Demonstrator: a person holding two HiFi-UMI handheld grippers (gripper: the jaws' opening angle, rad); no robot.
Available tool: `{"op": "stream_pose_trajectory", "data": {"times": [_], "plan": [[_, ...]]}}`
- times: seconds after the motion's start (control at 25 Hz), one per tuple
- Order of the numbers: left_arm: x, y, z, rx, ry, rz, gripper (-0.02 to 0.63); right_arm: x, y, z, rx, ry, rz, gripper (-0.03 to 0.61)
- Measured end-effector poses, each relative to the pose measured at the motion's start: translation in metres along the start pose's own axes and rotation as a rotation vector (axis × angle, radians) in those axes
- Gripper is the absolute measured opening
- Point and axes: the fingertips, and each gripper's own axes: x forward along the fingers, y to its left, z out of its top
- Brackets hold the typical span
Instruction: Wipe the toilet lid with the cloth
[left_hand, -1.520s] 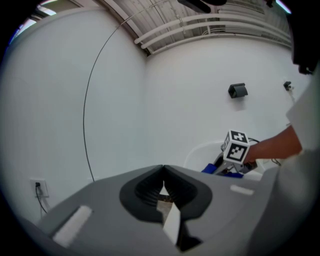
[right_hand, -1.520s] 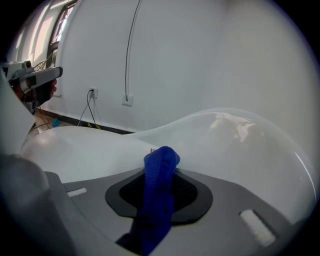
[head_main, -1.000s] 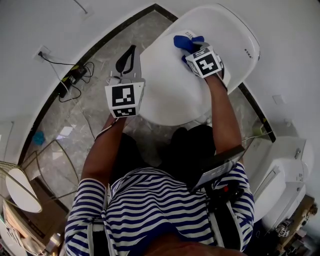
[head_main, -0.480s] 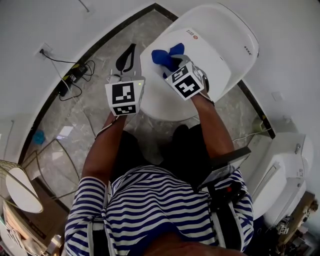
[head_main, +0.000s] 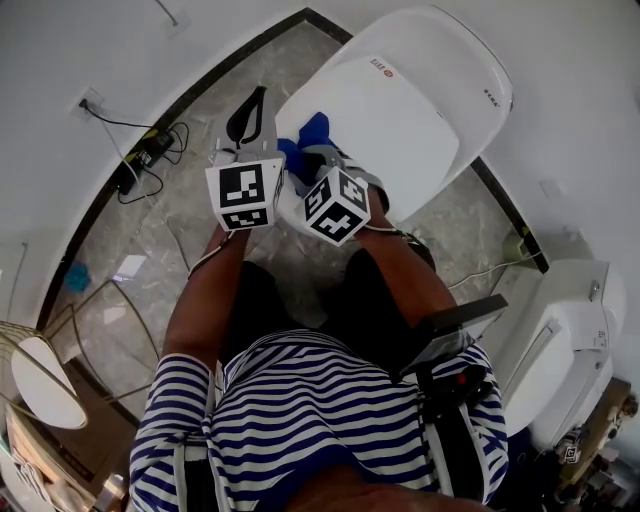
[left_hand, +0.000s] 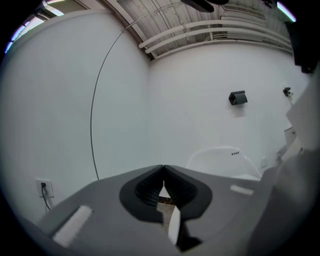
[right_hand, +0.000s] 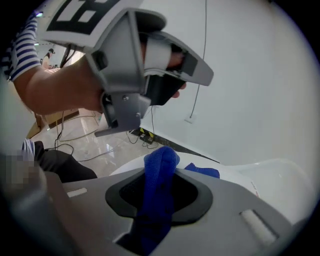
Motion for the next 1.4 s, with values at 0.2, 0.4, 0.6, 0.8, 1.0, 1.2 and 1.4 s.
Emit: {"op": "stream_pose_trajectory", "data": {"times": [0.2, 0.4, 0.6, 0.8, 1.0, 1.2, 1.4], "plan": [[-0.004, 0.001, 0.003, 0.002, -0.005, 0.004, 0.002, 0.0, 0.033, 0.006, -0.057, -0.001, 0.033, 0.112], [-0.006, 0.001, 0.004, 0.003, -0.007, 0.006, 0.002, 0.0, 0.058, 0.01, -0.103, -0.002, 0.073, 0.112], [-0.006, 0.001, 0.006, 0.004, -0.011, 0.005, 0.002, 0.0, 0.077, 0.012, -0.135, -0.003, 0.112, 0.112], [-0.011, 0.004, 0.006, -0.001, -0.015, 0.013, 0.002, 0.0, 0.08, 0.012, -0.139, -0.011, 0.11, 0.112], [-0.025, 0.013, 0.009, -0.006, -0.022, 0.034, 0.002, 0.0, 0.079, 0.011, -0.128, -0.018, 0.1, 0.112], [-0.044, 0.02, 0.008, -0.008, -0.02, 0.051, 0.002, -0.001, 0.08, 0.011, -0.121, -0.017, 0.087, 0.112], [-0.065, 0.018, 0.002, -0.017, -0.011, 0.058, 0.002, -0.002, 0.08, 0.011, -0.113, -0.023, 0.069, 0.112]]}}
